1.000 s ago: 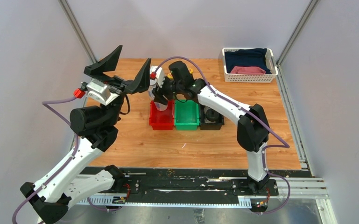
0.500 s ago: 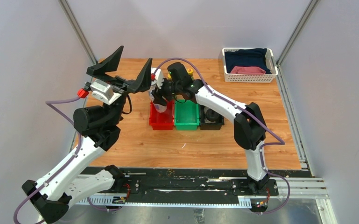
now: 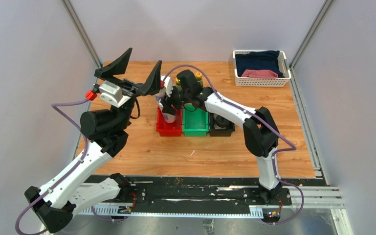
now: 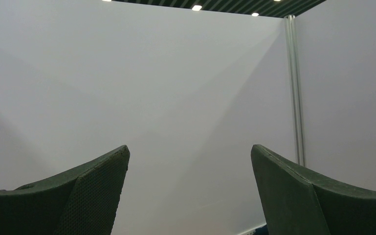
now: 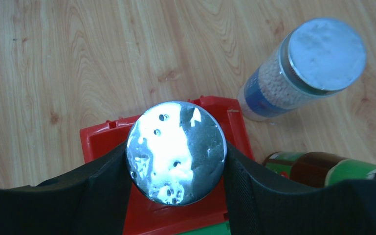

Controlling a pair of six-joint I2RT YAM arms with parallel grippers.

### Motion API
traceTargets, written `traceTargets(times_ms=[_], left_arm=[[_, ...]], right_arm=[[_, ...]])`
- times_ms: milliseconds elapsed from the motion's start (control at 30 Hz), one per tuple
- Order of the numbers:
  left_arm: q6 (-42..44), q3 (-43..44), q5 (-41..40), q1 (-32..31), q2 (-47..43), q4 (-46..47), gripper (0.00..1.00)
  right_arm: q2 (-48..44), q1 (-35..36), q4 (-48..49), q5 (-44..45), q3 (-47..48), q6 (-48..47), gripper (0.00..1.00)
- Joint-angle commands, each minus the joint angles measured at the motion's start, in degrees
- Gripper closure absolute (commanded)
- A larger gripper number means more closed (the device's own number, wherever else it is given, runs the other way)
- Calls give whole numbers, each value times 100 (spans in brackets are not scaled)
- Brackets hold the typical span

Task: Organize the condiment bottles
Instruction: Place the bottle in the storage box.

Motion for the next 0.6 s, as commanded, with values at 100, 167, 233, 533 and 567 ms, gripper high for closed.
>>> traceTargets(times_ms=[100,167,233,533,567], left_arm=[[-64,-46,-69,-43,30,166,0],[-83,-46,-68,-43,24,166,0],[-105,-47,-67,-43,26,158,0],[-154,-46,-101,-43,68,166,0],[-161,-41,-102,-43,76,166,0]], right_arm=[[-469,-4,449,-158,-432,182,100],[-512,13,483,-153,-516,186,100],[-549,21,503,-149,-566,195,100],[-687,66,596,-139,-731,206,100],[-693,70,599,-144,-748,211,100]])
